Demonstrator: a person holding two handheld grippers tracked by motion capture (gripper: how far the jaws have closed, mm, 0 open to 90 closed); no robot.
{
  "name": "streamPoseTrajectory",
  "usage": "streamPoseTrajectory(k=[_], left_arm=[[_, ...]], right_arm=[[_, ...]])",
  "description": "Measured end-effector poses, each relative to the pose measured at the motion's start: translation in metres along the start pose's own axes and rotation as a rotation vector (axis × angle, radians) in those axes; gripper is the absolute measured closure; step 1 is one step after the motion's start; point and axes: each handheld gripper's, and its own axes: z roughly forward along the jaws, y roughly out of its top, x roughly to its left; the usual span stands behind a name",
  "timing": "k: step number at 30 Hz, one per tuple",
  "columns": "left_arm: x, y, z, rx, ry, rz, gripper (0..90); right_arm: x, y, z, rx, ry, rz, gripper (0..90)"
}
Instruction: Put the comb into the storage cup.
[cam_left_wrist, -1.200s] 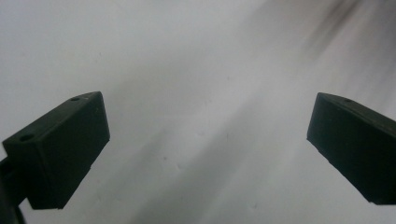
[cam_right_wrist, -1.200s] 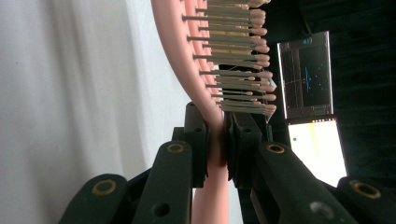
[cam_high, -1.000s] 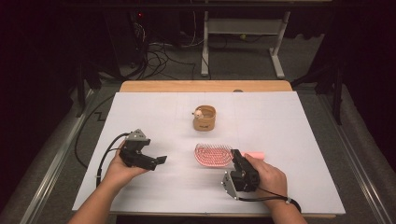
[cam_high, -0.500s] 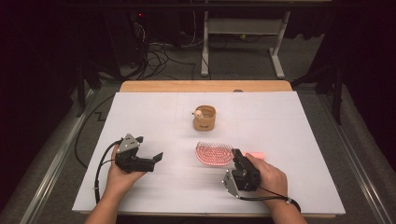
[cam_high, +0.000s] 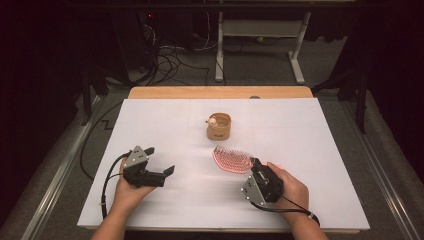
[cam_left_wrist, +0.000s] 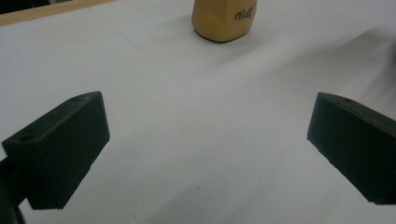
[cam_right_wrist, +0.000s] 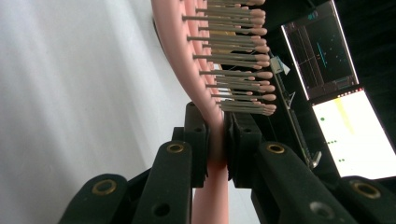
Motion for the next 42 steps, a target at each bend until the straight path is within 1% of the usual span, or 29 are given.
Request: streamPoseTrajectory(k=[3, 6, 7, 8, 10, 11, 14, 15, 16, 18, 19, 21, 22, 25, 28, 30, 33, 35, 38, 42], left_arm=[[0.001, -0.001, -0.001, -0.024, 0.0, -0.02, 0.0], [0.001, -0.001, -0.002, -0.016, 0.001, -0.025, 0.0], [0.001, -0.002, -0.003, -0.029, 0.008, -0.03, 0.0], [0.002, -0.002, -0.003, -0.03, 0.009, -0.03, 0.0], [0.002, -0.001, -0.004, -0.04, 0.01, -0.032, 0.0], [0.002, -0.002, -0.005, -0.044, 0.017, -0.031, 0.0], [0.003, -0.002, -0.005, -0.052, 0.016, -0.038, 0.0], [0.003, -0.003, -0.005, -0.052, 0.012, -0.041, 0.0], [0.003, -0.003, -0.005, -0.051, 0.01, -0.044, 0.0], [0.004, -0.004, -0.006, -0.061, 0.003, -0.05, 0.0], [0.004, -0.005, -0.006, -0.064, 0.002, -0.054, 0.0], [0.005, -0.005, -0.007, -0.068, -0.002, -0.06, 0.0], [0.005, -0.006, -0.008, -0.071, 0.0, -0.061, 0.0], [0.004, -0.006, -0.01, -0.091, -0.001, -0.064, 0.0], [0.004, -0.006, -0.013, -0.113, -0.011, -0.068, 0.0], [0.005, -0.007, -0.014, -0.114, -0.017, -0.074, 0.0], [0.006, -0.008, -0.013, -0.099, -0.014, -0.068, 0.0], [0.005, -0.009, -0.013, -0.098, -0.013, -0.06, 0.0], [0.006, -0.009, -0.013, -0.097, -0.017, -0.061, 0.0], [0.007, -0.008, -0.014, -0.101, -0.042, -0.081, 0.0]], right_arm=[[-0.003, -0.001, 0.0, -0.006, 0.009, 0.031, 81.4], [-0.006, -0.002, -0.001, -0.011, 0.014, 0.077, 81.4], [-0.008, -0.002, -0.002, -0.014, 0.016, 0.089, 81.4], [-0.01, -0.003, -0.002, -0.018, 0.017, 0.109, 81.3], [-0.012, -0.004, -0.003, -0.02, 0.023, 0.133, 81.4], [-0.013, -0.004, -0.004, -0.022, 0.023, 0.152, 81.4], [-0.017, -0.006, -0.004, -0.03, 0.03, 0.201, 81.4], [-0.018, -0.007, -0.004, -0.033, 0.034, 0.206, 81.4], [-0.019, -0.008, -0.005, -0.037, 0.036, 0.231, 81.4], [-0.021, -0.009, -0.005, -0.048, 0.039, 0.253, 81.4], [-0.022, -0.009, -0.005, -0.053, 0.046, 0.282, 81.4], [-0.024, -0.011, -0.005, -0.061, 0.055, 0.314, 81.4], [-0.025, -0.012, -0.005, -0.064, 0.063, 0.34, 81.4], [-0.028, -0.015, -0.006, -0.071, 0.08, 0.395, 81.4], [-0.032, -0.018, -0.006, -0.081, 0.09, 0.446, 81.4], [-0.034, -0.02, -0.006, -0.089, 0.096, 0.469, 81.4], [-0.036, -0.022, -0.007, -0.097, 0.104, 0.5, 81.4], [-0.038, -0.023, -0.007, -0.107, 0.112, 0.523, 81.4], [-0.04, -0.024, -0.006, -0.119, 0.126, 0.56, 81.4], [-0.042, -0.027, -0.006, -0.132, 0.144, 0.614, 81.4]])
